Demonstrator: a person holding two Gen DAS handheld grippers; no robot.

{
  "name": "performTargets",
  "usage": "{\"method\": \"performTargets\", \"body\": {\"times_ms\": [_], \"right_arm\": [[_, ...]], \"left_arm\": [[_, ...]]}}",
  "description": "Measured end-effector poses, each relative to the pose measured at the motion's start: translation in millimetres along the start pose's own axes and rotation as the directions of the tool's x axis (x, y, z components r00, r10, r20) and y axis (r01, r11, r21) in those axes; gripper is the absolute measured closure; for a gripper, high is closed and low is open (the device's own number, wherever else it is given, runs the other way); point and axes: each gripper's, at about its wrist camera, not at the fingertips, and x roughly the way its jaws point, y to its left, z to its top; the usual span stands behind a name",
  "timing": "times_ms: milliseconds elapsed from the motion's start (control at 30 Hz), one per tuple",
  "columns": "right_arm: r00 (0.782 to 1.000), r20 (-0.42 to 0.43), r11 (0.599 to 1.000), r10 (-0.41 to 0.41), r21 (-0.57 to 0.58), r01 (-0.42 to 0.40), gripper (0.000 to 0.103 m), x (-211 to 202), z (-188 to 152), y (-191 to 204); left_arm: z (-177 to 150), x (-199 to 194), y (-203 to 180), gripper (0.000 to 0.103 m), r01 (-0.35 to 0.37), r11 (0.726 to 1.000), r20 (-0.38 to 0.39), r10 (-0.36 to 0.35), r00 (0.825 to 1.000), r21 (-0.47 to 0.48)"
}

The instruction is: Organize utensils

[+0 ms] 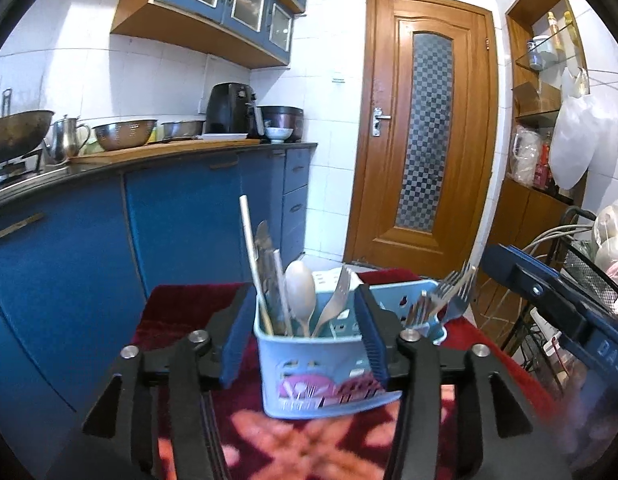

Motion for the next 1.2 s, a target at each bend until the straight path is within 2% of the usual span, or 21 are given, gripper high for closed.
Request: {"method": "performTargets", "body": {"times_ms": [167, 233, 367, 700, 867, 1200], "right_arm": [[0.999, -0.032, 1.000, -0.024, -0.011, 0.024, 0.037, -17.6, -18.3, 4.7], [0.998, -0.040, 0.999, -0.042, -0.014, 0.041, 0.031, -23.7, -26.9, 5.5], [0.995, -0.060, 0.997, -0.073, -0.015, 0.072, 0.030, -28.6, -42.4, 3.3], [0.980, -0.117, 0.987, -0.160, -0.013, 0.160, 0.016, -23.1, -76.0, -11.9], [0.970, -0.138, 0.980, -0.201, -0.029, 0.199, 0.016, -14.7, -89.0, -18.7], [0.962, -0.171, 0.977, -0.212, -0.016, 0.213, 0.016, -6.5, -99.0, -25.9]], "left_arm": [[-15.5, -18.5, 3.5, 0.037, -0.022, 0.999, -0.033, 0.021, 0.999, -0.037], [-23.9, -21.3, 4.1, 0.037, -0.024, 0.999, -0.048, 0.021, 0.999, -0.049], [-43.7, -19.1, 2.6, 0.037, -0.034, 0.998, -0.081, 0.030, 0.996, -0.043], [-75.1, 4.9, 0.9, 0.037, -0.061, 0.998, -0.116, 0.057, 0.992, -0.028], [-84.8, 9.6, 0.7, 0.037, -0.082, 0.996, -0.093, 0.080, 0.992, -0.021], [-93.2, 15.2, 0.5, 0.037, -0.106, 0.994, -0.089, 0.105, 0.990, -0.006]]}}
